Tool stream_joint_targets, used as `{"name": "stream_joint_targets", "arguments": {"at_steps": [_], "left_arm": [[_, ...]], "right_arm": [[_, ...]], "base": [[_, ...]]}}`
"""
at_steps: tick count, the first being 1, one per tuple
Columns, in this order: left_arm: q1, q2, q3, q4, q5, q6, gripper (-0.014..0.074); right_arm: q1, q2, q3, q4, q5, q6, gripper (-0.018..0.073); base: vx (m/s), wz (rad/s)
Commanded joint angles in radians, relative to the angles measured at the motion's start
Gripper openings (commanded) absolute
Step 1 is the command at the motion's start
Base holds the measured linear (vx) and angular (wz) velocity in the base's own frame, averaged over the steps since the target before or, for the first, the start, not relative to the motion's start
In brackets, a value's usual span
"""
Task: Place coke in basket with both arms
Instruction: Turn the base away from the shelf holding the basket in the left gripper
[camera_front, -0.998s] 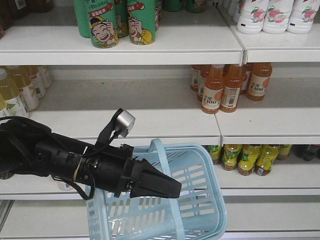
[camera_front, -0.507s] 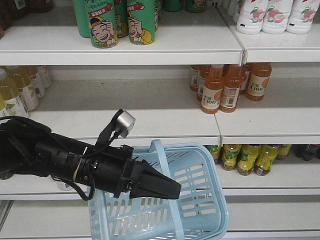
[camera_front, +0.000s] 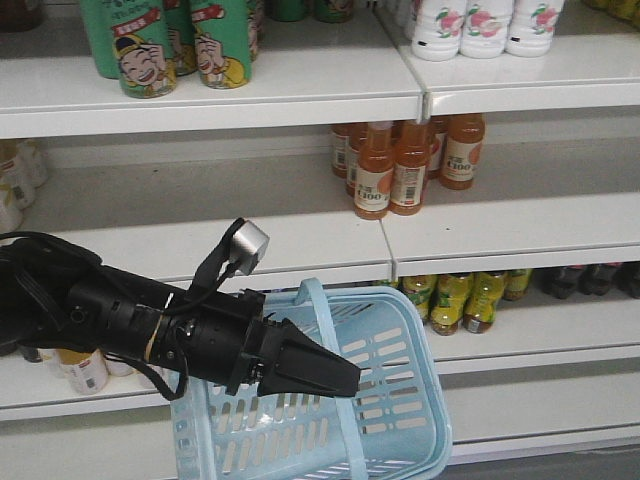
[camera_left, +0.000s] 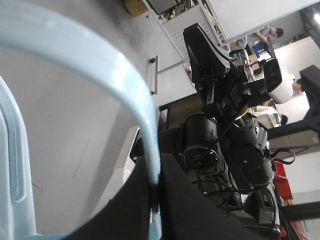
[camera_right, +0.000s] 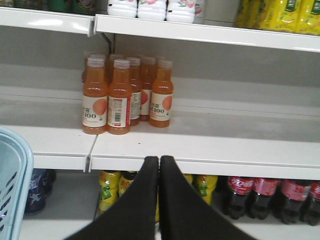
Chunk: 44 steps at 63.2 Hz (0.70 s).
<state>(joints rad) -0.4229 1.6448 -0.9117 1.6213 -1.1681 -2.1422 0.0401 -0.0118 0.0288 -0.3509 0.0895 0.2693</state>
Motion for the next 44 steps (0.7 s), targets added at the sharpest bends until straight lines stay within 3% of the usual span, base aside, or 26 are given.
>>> {"name": "stream_joint_targets", "arguments": {"at_steps": [1, 44], "left_arm": [[-0.007, -0.048, -0.024, -0.075, -0.205, -0.001, -0.0006], [-0.007, -0.048, -0.024, -0.075, -0.205, -0.001, -0.0006]], "right_arm": [[-0.007, -0.011, 0.017, -0.01, -0.067, -0.011, -0.0005], [-0.007, -0.011, 0.017, -0.01, -0.067, -0.011, -0.0005]], "base": [[-0.01, -0.33], [-0.01, -0.46]]}}
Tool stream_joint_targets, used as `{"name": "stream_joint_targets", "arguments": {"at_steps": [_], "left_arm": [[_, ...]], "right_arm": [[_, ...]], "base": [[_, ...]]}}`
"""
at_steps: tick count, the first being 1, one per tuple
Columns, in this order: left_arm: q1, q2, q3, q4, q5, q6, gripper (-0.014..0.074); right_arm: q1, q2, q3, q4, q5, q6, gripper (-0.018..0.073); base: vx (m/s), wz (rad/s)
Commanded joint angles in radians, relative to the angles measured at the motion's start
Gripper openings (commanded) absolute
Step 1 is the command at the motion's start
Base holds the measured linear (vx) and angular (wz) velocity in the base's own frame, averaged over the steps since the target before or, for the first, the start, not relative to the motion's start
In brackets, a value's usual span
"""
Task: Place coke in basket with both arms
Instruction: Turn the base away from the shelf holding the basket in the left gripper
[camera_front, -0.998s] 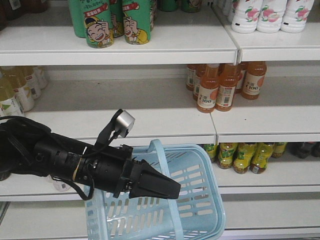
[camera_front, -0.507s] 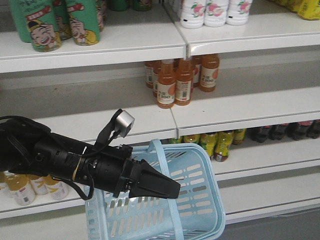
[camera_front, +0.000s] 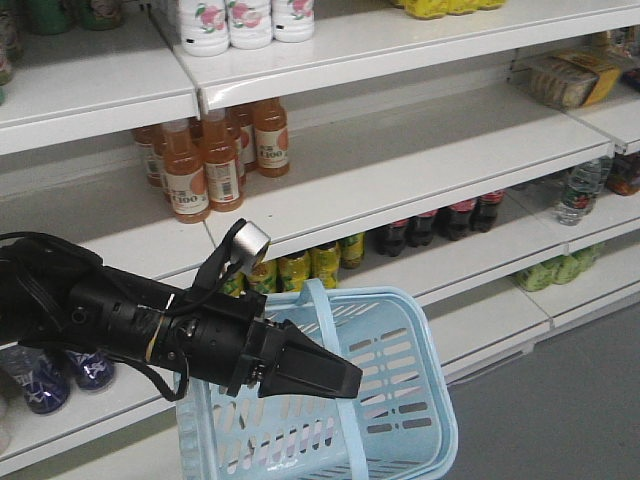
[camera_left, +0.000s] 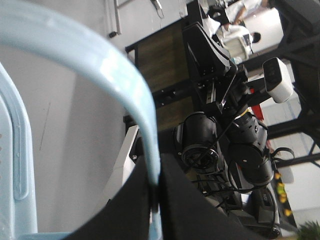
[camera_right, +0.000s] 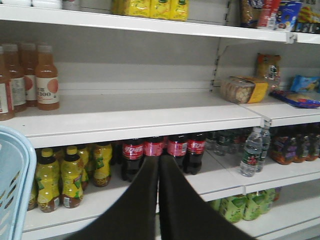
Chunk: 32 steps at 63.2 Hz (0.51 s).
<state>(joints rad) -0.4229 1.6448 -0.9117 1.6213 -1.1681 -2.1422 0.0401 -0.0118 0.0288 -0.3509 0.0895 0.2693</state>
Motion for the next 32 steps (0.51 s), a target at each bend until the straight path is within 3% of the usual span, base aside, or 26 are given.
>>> {"name": "stream_joint_targets", "arguments": {"at_steps": [1, 32], "left_arm": [[-0.007, -0.048, -0.024, -0.075, -0.205, -0.001, -0.0006], [-0.007, -0.048, -0.024, -0.075, -0.205, -0.001, -0.0006]], "right_arm": [[-0.007, -0.011, 0.017, -0.01, -0.067, -0.011, -0.0005], [-0.007, -0.011, 0.017, -0.01, -0.067, -0.011, -0.0005]], "base": [[-0.01, -0.41], [-0.01, -0.41]]}}
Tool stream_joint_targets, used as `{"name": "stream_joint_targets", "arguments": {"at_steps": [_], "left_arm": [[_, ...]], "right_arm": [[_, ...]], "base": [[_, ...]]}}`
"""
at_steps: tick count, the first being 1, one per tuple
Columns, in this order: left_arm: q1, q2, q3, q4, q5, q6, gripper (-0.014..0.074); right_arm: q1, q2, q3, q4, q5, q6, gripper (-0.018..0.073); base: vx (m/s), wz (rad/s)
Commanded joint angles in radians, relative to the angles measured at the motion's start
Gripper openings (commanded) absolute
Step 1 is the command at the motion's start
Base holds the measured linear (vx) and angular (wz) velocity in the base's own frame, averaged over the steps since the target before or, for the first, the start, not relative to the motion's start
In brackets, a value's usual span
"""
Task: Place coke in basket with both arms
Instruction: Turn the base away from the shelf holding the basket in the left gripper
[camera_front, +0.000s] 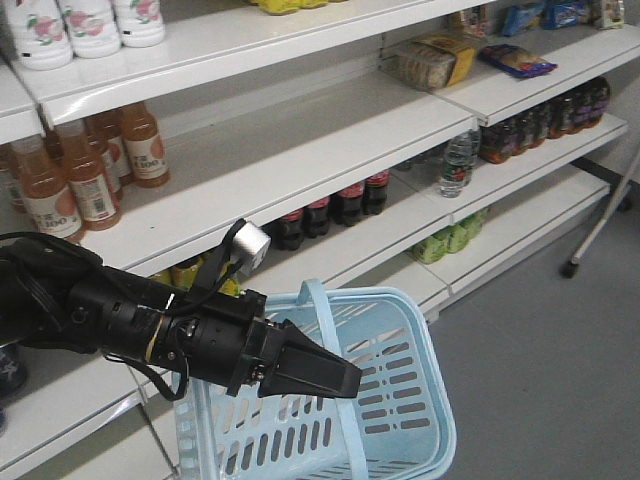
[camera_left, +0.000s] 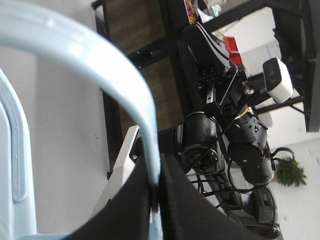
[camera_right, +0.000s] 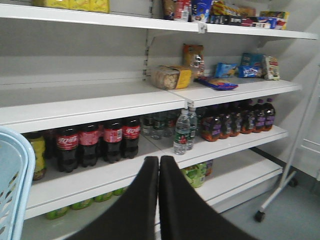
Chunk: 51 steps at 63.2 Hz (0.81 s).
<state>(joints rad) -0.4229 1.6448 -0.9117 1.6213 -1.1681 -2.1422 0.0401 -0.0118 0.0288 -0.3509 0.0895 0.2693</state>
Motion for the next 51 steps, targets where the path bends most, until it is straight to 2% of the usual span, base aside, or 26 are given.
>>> {"name": "stream_joint_targets", "arguments": {"at_steps": [1, 51], "left_arm": [[-0.007, -0.048, -0.024, -0.075, -0.205, -0.001, -0.0006], [-0.007, -0.048, -0.024, -0.075, -0.205, -0.001, -0.0006]], "right_arm": [[-0.007, -0.011, 0.017, -0.01, -0.067, -0.011, -0.0005], [-0.007, -0.011, 0.017, -0.01, -0.067, -0.011, -0.0005]], "base": [[-0.01, -0.46], [-0.01, -0.46]]}}
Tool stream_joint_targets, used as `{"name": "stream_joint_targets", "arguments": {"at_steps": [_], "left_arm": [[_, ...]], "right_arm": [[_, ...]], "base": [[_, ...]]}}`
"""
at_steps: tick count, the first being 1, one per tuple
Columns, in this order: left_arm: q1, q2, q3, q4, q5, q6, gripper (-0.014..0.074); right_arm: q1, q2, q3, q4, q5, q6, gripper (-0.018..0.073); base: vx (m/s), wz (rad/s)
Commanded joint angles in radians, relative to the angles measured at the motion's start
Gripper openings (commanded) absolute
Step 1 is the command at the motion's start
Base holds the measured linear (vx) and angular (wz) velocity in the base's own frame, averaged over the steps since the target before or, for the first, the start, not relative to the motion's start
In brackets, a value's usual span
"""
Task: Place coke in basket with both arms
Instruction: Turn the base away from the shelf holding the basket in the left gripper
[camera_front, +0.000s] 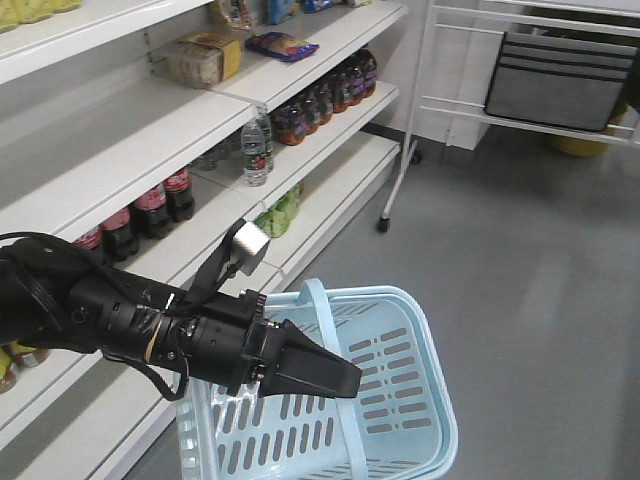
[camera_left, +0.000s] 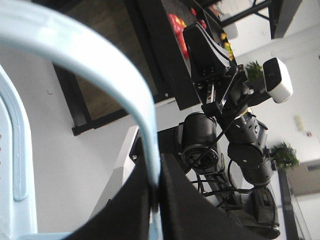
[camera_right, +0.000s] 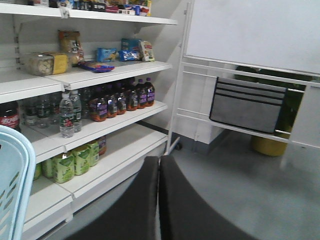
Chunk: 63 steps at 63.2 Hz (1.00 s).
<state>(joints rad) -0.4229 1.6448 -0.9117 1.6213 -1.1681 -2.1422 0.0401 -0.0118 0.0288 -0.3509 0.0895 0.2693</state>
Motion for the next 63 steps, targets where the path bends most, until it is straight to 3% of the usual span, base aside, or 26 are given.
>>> {"name": "stream_joint_targets", "arguments": {"at_steps": [1, 63], "left_arm": [[-0.007, -0.048, -0.024, -0.075, -0.205, -0.001, -0.0006], [-0.007, -0.048, -0.024, -0.075, -0.205, -0.001, -0.0005]], "right_arm": [[-0.007, -0.011, 0.017, -0.01, -0.067, -0.011, -0.0005], [-0.007, -0.011, 0.017, -0.01, -0.067, -0.011, -0.0005]], "base": [[-0.01, -0.43], [0.01, -0.38]]}}
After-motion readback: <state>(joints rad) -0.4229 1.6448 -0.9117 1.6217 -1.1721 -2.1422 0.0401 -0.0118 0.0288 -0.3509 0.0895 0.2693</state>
